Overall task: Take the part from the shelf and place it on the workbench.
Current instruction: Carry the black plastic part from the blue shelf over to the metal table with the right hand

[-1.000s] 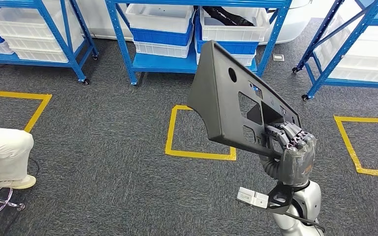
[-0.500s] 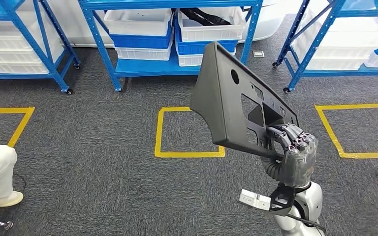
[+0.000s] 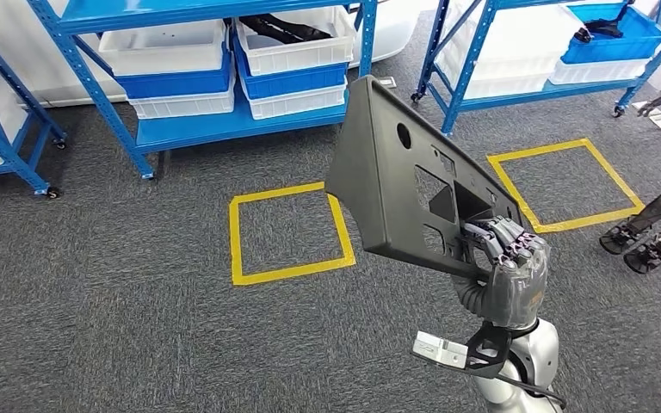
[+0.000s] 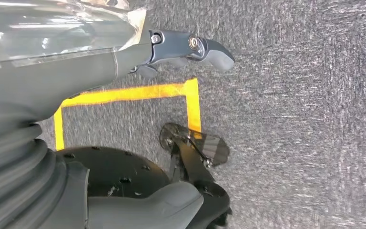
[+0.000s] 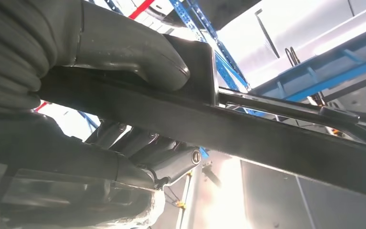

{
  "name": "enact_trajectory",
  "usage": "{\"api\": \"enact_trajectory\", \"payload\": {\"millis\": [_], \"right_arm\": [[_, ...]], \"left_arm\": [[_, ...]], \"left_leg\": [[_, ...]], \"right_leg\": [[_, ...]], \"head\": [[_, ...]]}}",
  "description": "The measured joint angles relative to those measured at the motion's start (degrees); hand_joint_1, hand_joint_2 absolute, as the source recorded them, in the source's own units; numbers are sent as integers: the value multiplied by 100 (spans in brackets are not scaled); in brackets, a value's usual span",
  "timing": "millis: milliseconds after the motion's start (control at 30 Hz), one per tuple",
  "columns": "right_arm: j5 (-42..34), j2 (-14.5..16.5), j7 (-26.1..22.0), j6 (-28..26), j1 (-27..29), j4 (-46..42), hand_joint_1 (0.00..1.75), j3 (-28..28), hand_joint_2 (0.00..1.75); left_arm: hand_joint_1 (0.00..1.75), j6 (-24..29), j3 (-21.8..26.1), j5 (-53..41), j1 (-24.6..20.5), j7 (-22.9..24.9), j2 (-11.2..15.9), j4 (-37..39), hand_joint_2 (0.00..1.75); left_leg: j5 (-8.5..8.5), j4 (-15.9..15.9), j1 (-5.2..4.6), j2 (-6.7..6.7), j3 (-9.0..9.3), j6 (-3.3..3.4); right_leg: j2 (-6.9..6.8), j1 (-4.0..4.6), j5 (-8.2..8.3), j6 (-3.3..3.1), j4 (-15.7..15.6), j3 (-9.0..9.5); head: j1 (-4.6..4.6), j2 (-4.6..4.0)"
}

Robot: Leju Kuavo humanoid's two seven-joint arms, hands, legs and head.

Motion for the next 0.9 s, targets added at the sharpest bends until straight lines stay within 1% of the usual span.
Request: {"api": "enact_trajectory", "payload": {"millis": [33, 67, 100, 133, 167, 200, 233, 267, 300, 333, 367, 400, 433, 467, 500, 533, 567, 600, 633, 667, 700, 733, 767, 800, 833, 867, 900], "right_arm": [[-15, 0, -11, 0, -8, 2, 175, -5, 175], [-31, 1, -20, 0, -32, 7, 175, -6, 175], [-47, 3, -22, 0, -64, 17, 175, -2, 175], [-55, 7, -20, 0, -99, 31, 175, 5, 175], [-60, 10, -12, 0, -121, 47, 175, 10, 175], [-62, 12, 1, 0, -130, 65, 175, 14, 175], [-62, 12, 19, 0, -132, 80, 175, 16, 175], [-62, 11, 39, 0, -132, 92, 175, 18, 175], [-54, 11, 58, 0, -136, 99, 175, 20, 175], [-37, 10, 72, 0, -143, 102, 175, 21, 175], [-10, 10, 84, 0, -149, 101, 175, 23, 175], [26, 10, 99, 0, -153, 98, 175, 25, 175], [60, 9, 114, 0, -149, 95, 175, 26, 175], [92, 5, 130, 0, -135, 92, 175, 25, 175], [114, 1, 142, 0, -116, 87, 175, 21, 175], [130, -3, 148, 0, -88, 80, 175, 15, 175], [144, -8, 152, 0, -62, 64, 175, 7, 175], [162, -9, 163, 0, -42, 47, 175, -2, 175], [186, -9, 182, 0, -25, 33, 175, -7, 175], [210, -9, 210, 0, -13, 23, 175, -11, 175], [230, -10, 243, 0, 2, 22, 175, -15, 175], [241, -13, 269, 0, 20, 22, 175, -18, 175], [244, -15, 289, 0, 38, 22, 175, -22, 175], [244, -19, 299, 0, 51, 22, 175, -28, 175], [244, -20, 303, 0, 58, 21, 175, -32, 175], [244, -22, 306, 0, 62, 18, 175, -37, 175], [244, -24, 309, 0, 64, 11, 175, -44, 175]], "left_arm": [[0, -113, -9, 3, 0, 22, -1, 0, 175], [0, -268, -23, 11, 1, 57, -2, 0, 175], [0, -435, -38, 27, 2, 93, -1, 0, 175], [0, -573, -51, 44, 3, 119, 2, 0, 175], [0, -664, -61, 60, 3, 135, 3, 0, 175], [0, -721, -66, 69, 2, 140, 4, 0, 175], [0, -754, -68, 73, 1, 144, 5, 0, 175], [0, -786, -69, 75, 0, 146, 5, 0, 175], [0, -811, -72, 77, -2, 143, 5, 0, 175], [0, -833, -77, 78, -5, 136, 5, 0, 175], [0, -856, -84, 79, -7, 127, 6, 0, 175], [0, -873, -91, 80, -9, 120, 8, 0, 175], [0, -890, -98, 81, -9, 116, 11, 0, 175], [0, -908, -106, 81, -10, 115, 14, 0, 175], [0, -924, -117, 81, -10, 116, 16, 0, 175], [0, -940, -131, 81, -13, 116, 19, 0, 175], [0, -952, -143, 81, -15, 116, 22, 0, 175], [0, -958, -156, 81, -16, 117, 27, 0, 175], [0, -960, -168, 87, -18, 122, 33, 0, 175], [0, -957, -182, 94, -16, 133, 39, 1, 175], [0, -954, -196, 101, -14, 147, 46, 1, 175], [0, -951, -208, 108, -11, 160, 51, 2, 175], [0, -948, -218, 109, -7, 171, 56, 2, 175], [0, -948, -224, 109, -5, 176, 58, 1, 175], [0, -948, -228, 109, -5, 179, 60, 1, 175], [0, -948, -232, 109, -6, 181, 61, 0, 175], [0, -948, -234, 109, -8, 184, 63, 0, 175]], "left_leg": [[24, -41, 3, 89, 11, 38], [48, -81, 12, 183, 20, 73], [62, -105, 14, 282, 22, 97], [64, -108, 8, 373, 15, 108], [64, -106, 3, 468, 6, 109], [64, -104, -1, 561, -2, 109], [63, -100, -3, 643, -6, 108], [62, -96, -3, 720, -8, 106], [58, -88, -3, 789, -6, 100], [48, -73, -15, 850, -4, 84], [33, -56, -33, 909, 0, 60], [21, -42, -52, 966, 8, 31], [10, -31, -71, 1019, 16, 5], [6, -30, -76, 1069, 27, -17], [2, -29, -72, 1119, 35, -37], [-23, -9, -55, 1111, 31, -65], [-96, 61, -35, 1016, 6, -95], [-224, 216, -15, 872, -52, -123], [-414, 489, 4, 688, -162, -148], [-636, 867, 10, 541, -316, -164], [-825, 1267, 13, 466, -482, -174], [-948, 1590, 15, 429, -618, -182], [-984, 1769, 16, 416, -692, -184], [-905, 1729, 20, 410, -664, -183], [-751, 1501, 28, 399, -548, -181], [-559, 1167, 43, 368, -382, -181], [-390, 757, 72, 226, -178, -186]], "right_leg": [[-115, 13, -42, 15, 78, -63], [-280, 26, -139, 15, 260, -170], [-473, 33, -291, 1, 575, -319], [-591, 40, -459, -8, 952, -508], [-637, 35, -597, -2, 1329, -686], [-657, 28, -671, 23, 1579, -792], [-672, 21, -657, 65, 1611, -781], [-699, 13, -577, 114, 1453, -676], [-775, 4, -436, 163, 1064, -450], [-921, 6, -301, 185, 622, -210], [-1040, 21, -191, 180, 269, -18], [-1127, 35, -115, 153, 22, 104], [-1150, 54, -90, 115, -55, 122], [-1086, 65, -73, 84, -48, 101], [-1027, 52, -62, 53, -46, 82], [-972, 21, -46, 25, -52, 87], [-916, -10, -22, -17, -57, 94], [-862, -39, 2, -55, -63, 100], [-808, -54, 23, -89, -62, 94], [-749, -44, 39, -115, -60, 76], [-684, -35, 47, -124, -58, 63], [-616, -29, 53, -131, -56, 54], [-553, -25, 55, -129, -53, 50], [-487, -28, 56, -127, -47, 50], [-421, -33, 57, -124, -37, 51], [-353, -39, 57, -121, -23, 51], [-274, -40, 57, -115, -2, 42]], "head": [[9, 0], [20, 0], [30, 0], [41, 0], [46, 0], [46, 0], [48, 0], [50, 0], [50, 0], [54, 0], [54, 0], [54, 0], [53, 0], [49, 0], [51, 0], [51, 0], [46, 0], [39, 0], [23, 0], [10, 0], [1, 0], [-4, 0], [-3, 0], [-4, 0], [-4, 0], [-6, 0], [-8, 0]]}}
